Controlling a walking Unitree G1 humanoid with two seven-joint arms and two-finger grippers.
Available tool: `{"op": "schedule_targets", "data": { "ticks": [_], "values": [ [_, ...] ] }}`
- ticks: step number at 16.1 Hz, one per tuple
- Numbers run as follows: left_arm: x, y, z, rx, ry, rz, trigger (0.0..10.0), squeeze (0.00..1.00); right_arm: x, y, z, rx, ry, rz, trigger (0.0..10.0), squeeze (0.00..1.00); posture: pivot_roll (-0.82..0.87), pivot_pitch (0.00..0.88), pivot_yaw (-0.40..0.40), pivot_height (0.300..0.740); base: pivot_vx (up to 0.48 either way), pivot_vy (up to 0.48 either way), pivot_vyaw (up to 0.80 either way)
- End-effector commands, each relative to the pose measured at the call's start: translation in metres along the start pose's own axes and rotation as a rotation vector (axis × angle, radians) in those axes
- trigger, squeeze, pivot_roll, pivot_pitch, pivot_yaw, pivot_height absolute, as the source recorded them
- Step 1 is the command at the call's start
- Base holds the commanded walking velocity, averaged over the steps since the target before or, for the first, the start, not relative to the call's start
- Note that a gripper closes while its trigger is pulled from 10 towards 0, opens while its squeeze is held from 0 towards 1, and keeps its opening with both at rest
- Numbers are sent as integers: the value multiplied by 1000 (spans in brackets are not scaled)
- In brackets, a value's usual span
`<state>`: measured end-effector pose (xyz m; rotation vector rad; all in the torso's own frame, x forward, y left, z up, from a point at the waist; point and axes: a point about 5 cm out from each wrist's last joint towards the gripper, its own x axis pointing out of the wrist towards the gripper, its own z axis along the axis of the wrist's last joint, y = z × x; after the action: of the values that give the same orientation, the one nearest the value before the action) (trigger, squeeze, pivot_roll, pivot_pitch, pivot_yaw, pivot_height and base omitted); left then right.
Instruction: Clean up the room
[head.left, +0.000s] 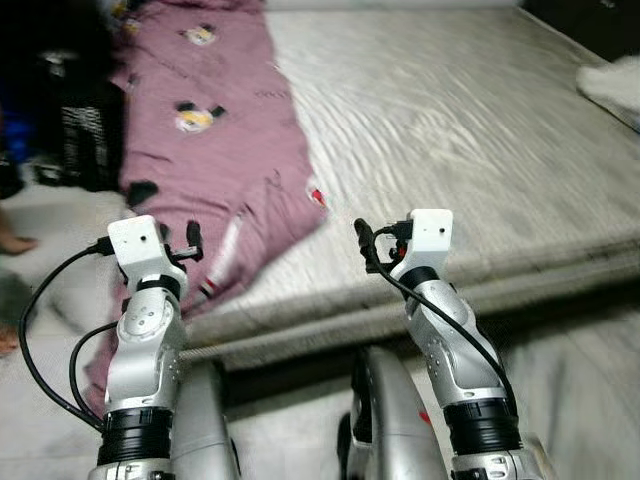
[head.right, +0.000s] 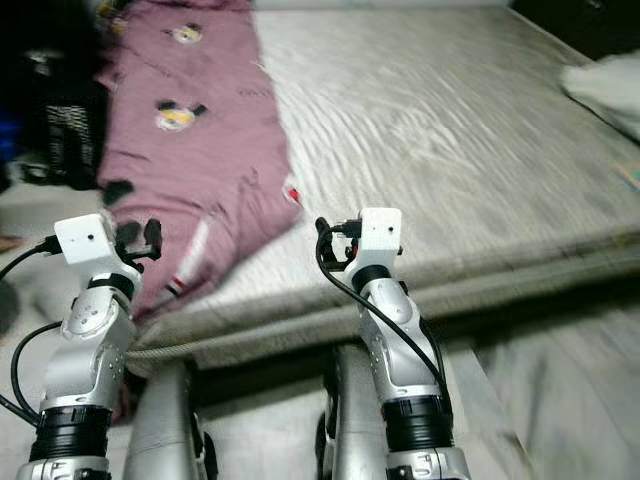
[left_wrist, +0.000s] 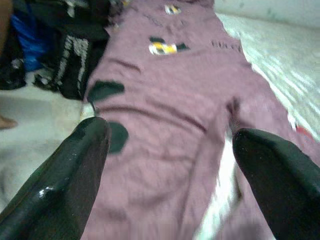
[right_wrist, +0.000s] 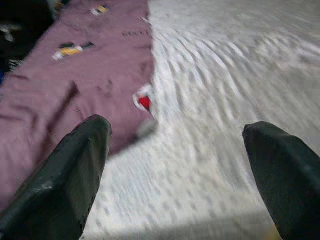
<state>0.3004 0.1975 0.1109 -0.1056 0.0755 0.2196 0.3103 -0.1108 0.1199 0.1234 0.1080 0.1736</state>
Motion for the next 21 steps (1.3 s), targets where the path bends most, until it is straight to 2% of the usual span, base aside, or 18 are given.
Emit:
{"op": "schedule_targets", "data": {
  "ticks": [1, 5, 9, 12, 13, 16, 17, 20, 21],
  "values": [
    [3, 2, 5, 3, -21, 9, 10000, 0, -1, -3, 6, 2, -16, -15, 10000, 0, -101, 137, -58, 517, 0, 0, 0],
    [9, 9, 5, -16, -14, 67, 10000, 0, -2, -6, 6, 1, -10, -29, 10000, 0, -108, 142, -61, 517, 0, 0, 0],
    [19, 6, 10, -18, -16, 54, 10000, 0, -10, -16, 12, -19, -14, -55, 10000, 0, -140, 159, -60, 517, 0, 0, 0],
    [33, 3, 16, -8, -12, 25, 10000, 0, -40, -64, 12, -84, 37, -180, 10000, 0, -202, 189, -67, 517, 0, 0, 0],
    [40, 0, 17, 7, -2, 4, 10000, 0, -50, -80, 12, -110, 59, -215, 10000, 0, -226, 198, -72, 517, 0, 0, 0],
    [55, -14, 16, 13, 53, -29, 10000, 0, -71, -98, 17, -163, 87, -256, 10000, 0, -304, 222, -88, 517, 0, 0, 0],
    [57, -17, 16, 12, 62, -42, 10000, 0, -72, -98, 17, -166, 90, -258, 10000, 0, -308, 223, -89, 517, 0, 0, 0],
    [62, -45, 2, 40, 157, -161, 10000, 0, -81, -95, 19, -180, 119, -238, 10000, 0, -329, 225, -92, 517, 0, 0, 0],
    [63, -46, 1, 45, 161, -166, 10000, 0, -81, -94, 19, -181, 121, -236, 10000, 0, -329, 225, -92, 517, 0, 0, 0]
  ]
}}
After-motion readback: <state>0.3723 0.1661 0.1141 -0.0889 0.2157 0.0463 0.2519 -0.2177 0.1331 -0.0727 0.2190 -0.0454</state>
